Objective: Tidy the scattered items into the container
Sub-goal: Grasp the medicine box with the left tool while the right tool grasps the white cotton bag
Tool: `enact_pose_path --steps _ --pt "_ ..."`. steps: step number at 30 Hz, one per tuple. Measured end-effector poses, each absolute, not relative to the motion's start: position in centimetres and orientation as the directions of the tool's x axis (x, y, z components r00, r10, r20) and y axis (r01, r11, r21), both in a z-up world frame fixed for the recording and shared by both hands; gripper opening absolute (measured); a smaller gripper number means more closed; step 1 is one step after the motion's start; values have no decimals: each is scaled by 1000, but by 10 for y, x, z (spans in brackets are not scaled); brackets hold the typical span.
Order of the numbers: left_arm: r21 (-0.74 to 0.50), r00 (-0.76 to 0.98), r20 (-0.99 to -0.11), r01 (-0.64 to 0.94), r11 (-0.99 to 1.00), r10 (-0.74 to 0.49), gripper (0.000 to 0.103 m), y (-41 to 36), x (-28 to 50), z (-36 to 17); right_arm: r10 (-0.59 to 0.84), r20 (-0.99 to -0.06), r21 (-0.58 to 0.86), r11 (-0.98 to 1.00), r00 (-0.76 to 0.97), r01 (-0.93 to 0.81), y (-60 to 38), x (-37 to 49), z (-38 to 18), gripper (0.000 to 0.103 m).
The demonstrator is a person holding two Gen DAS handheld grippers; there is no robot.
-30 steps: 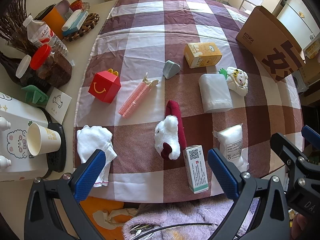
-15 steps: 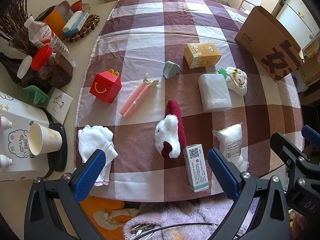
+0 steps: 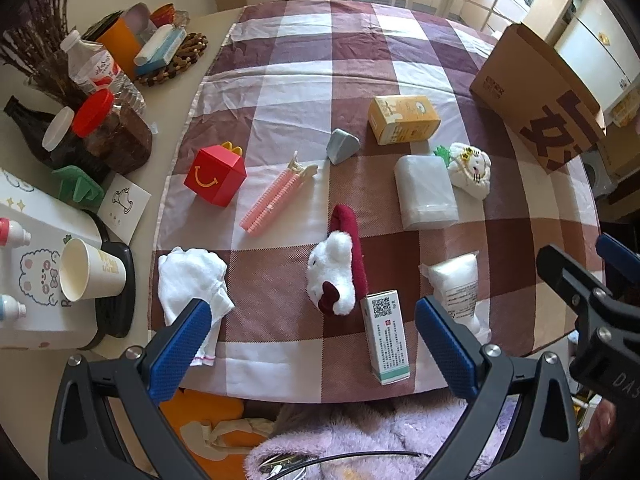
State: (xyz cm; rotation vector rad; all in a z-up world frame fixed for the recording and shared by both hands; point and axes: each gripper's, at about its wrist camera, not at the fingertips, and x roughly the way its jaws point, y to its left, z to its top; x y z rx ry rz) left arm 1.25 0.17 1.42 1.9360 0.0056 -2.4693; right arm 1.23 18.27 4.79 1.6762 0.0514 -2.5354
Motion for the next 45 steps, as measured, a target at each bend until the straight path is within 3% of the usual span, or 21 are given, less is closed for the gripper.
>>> enact_pose_path --steps 6,10,13,20,25,38,45 --pt "2 -281 -959 95 -995 -29 103 7 17 18 -145 -911 70 -977 -385 201 195 -9 49 103" --pt "-56 -306 -952 156 -986 6 103 8 20 13 -44 -922 -38 -979 -386 202 205 -24 46 103" --pt "-80 -314 -949 196 -977 15 103 9 24 6 -48 -914 -50 -973 -404 227 216 -27 40 103" --pt "-76 -253 -968 274 -959 4 103 21 45 -39 -157 -958 74 -944 -241 321 232 -20 -16 103" --pt "-53 -192 -981 246 -968 6 102 41 59 -85 -207 -969 152 -928 -133 340 228 -18 -53 87" --pt "-93 -208 -978 300 -949 30 102 34 78 -107 -252 -968 220 -874 -16 434 190 -15 -90 86" --pt "-98 -189 -981 284 -954 45 89 30 73 -115 -240 -971 218 -883 1 416 184 -20 -102 86"
